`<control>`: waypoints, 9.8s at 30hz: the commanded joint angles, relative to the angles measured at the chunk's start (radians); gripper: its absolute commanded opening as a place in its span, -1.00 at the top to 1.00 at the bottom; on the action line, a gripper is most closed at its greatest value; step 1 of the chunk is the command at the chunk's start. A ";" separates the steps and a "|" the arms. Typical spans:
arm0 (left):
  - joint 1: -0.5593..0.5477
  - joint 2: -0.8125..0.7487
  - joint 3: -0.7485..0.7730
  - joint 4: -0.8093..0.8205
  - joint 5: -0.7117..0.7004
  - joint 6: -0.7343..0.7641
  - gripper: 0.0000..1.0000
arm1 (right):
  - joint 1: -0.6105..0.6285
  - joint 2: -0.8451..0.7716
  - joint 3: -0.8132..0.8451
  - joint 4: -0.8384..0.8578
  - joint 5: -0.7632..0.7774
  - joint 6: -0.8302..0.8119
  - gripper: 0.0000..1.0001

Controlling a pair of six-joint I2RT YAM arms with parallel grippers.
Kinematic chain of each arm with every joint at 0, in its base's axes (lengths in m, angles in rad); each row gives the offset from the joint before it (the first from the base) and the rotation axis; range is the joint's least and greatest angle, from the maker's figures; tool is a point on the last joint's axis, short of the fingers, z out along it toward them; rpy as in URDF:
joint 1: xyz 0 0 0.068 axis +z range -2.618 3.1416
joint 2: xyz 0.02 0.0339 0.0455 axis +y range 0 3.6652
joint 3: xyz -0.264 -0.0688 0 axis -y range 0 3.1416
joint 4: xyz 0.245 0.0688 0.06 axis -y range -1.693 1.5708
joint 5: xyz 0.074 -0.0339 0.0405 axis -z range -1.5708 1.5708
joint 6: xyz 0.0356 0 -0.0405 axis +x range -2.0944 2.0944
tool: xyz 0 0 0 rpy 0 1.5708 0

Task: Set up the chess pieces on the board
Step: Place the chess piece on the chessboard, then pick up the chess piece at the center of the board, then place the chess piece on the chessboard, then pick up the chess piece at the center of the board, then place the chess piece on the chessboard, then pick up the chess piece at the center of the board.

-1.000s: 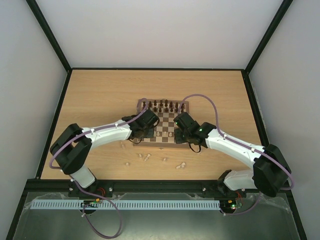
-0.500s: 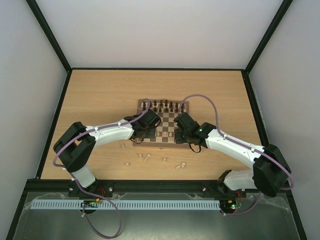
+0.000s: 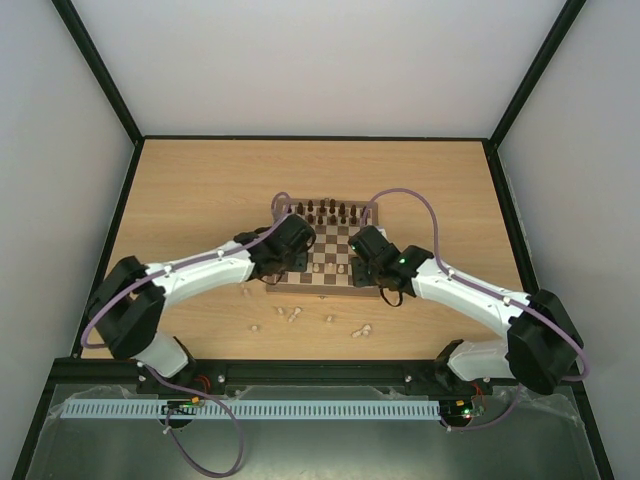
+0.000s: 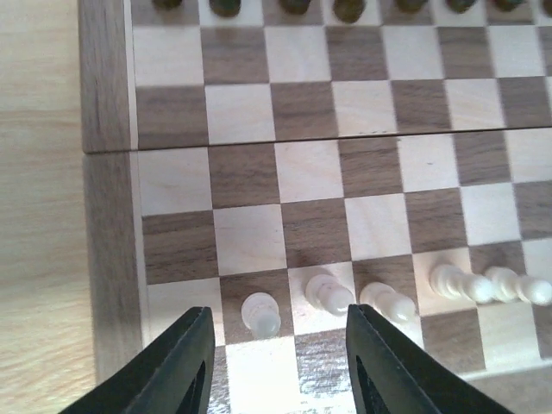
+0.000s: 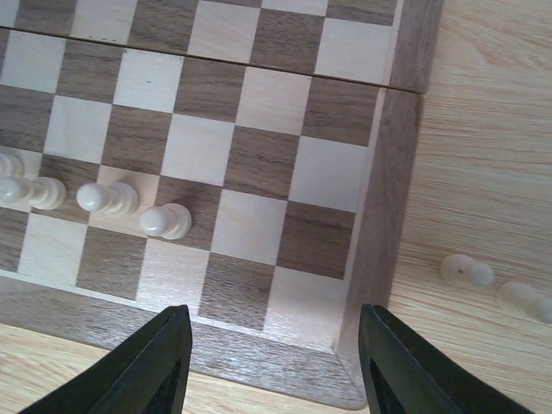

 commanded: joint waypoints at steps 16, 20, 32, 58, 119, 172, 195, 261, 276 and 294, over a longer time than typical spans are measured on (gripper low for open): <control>0.016 -0.314 -0.204 0.101 0.081 0.128 -0.99 | -0.200 -0.091 -0.076 -0.100 0.027 0.172 -0.01; 0.015 -0.331 -0.225 0.111 0.085 0.120 -0.99 | -0.226 -0.044 -0.085 -0.075 0.008 0.154 0.07; 0.017 -0.337 -0.232 0.099 0.055 0.106 -0.98 | -0.303 0.063 -0.080 0.002 -0.041 0.081 0.21; 0.026 -0.284 -0.209 0.090 0.042 0.105 -0.99 | -0.339 0.164 -0.090 0.065 -0.078 0.027 0.78; 0.055 -0.362 -0.229 0.029 -0.065 0.046 -0.99 | -0.067 0.223 0.133 -0.021 -0.093 -0.015 0.35; 0.078 -0.359 -0.270 0.119 0.041 0.094 -0.99 | -0.419 0.081 -0.133 0.020 -0.070 0.079 0.90; 0.109 -0.354 -0.249 0.062 -0.028 0.061 -0.98 | -0.224 0.107 0.110 -0.091 -0.126 -0.041 0.92; 0.088 -0.417 -0.359 -0.185 -0.169 -0.297 -0.94 | -0.145 0.034 0.089 -0.024 -0.337 -0.106 0.34; 0.003 -0.395 -0.384 -0.217 -0.193 -0.346 -0.09 | -0.140 0.043 0.081 -0.001 -0.354 -0.106 0.34; -0.020 -0.288 -0.370 -0.153 -0.192 -0.335 0.51 | -0.138 0.042 0.066 0.005 -0.360 -0.103 0.34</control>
